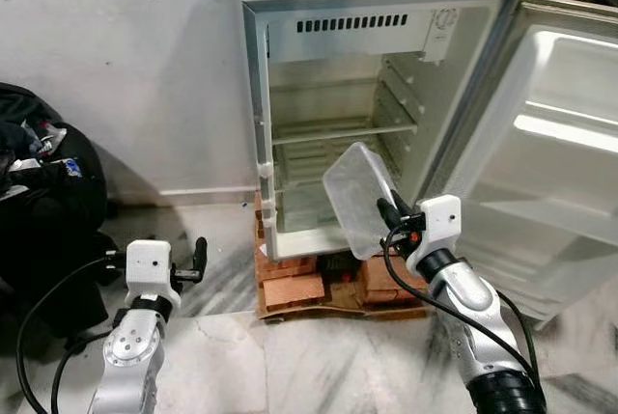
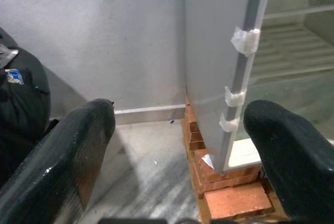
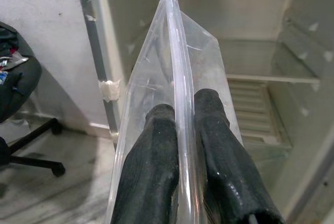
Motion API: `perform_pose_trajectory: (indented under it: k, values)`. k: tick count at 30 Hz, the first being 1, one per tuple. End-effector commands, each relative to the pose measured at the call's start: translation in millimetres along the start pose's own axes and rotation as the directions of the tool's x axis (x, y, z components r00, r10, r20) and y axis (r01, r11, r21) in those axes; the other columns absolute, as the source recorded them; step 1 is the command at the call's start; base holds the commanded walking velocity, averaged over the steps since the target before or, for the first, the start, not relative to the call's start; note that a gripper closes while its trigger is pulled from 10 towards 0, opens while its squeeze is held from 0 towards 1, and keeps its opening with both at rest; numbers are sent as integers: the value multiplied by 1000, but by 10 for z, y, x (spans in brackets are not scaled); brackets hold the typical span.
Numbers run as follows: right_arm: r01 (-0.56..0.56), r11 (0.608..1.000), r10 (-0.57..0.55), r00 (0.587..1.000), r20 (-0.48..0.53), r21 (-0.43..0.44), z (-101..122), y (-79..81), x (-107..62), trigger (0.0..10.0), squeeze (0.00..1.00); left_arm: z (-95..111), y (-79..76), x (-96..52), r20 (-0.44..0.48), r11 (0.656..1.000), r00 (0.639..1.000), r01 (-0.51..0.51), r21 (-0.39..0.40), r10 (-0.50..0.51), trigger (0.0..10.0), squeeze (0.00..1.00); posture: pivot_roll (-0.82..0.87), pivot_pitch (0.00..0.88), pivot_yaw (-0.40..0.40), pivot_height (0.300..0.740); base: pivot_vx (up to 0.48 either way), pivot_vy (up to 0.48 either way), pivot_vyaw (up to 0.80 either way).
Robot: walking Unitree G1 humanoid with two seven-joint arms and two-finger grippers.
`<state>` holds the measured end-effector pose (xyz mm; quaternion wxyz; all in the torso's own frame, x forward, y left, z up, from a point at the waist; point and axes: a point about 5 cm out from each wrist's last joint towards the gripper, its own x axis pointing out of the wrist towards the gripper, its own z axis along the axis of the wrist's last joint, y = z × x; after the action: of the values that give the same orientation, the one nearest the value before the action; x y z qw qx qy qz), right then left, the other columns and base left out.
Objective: Restocking fridge
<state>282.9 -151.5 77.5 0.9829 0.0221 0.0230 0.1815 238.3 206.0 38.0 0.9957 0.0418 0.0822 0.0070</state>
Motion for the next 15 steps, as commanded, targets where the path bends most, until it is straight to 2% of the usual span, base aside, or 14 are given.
perform_pose_trajectory:
  k: [1,15]
  values:
    - [11,1000,-11,1000,19,5,40,-31,-4,10000,0,47,-16,18,18,1000,1000,13,-6,-13,10000,0,13,0,-24,740,382,0,0]
    - [-40,999,40,999,9,-24,15,36,4,10000,0,50,-4,20,15,1000,1000,14,-8,-14,10000,0,18,0,-22,740,335,324,0]
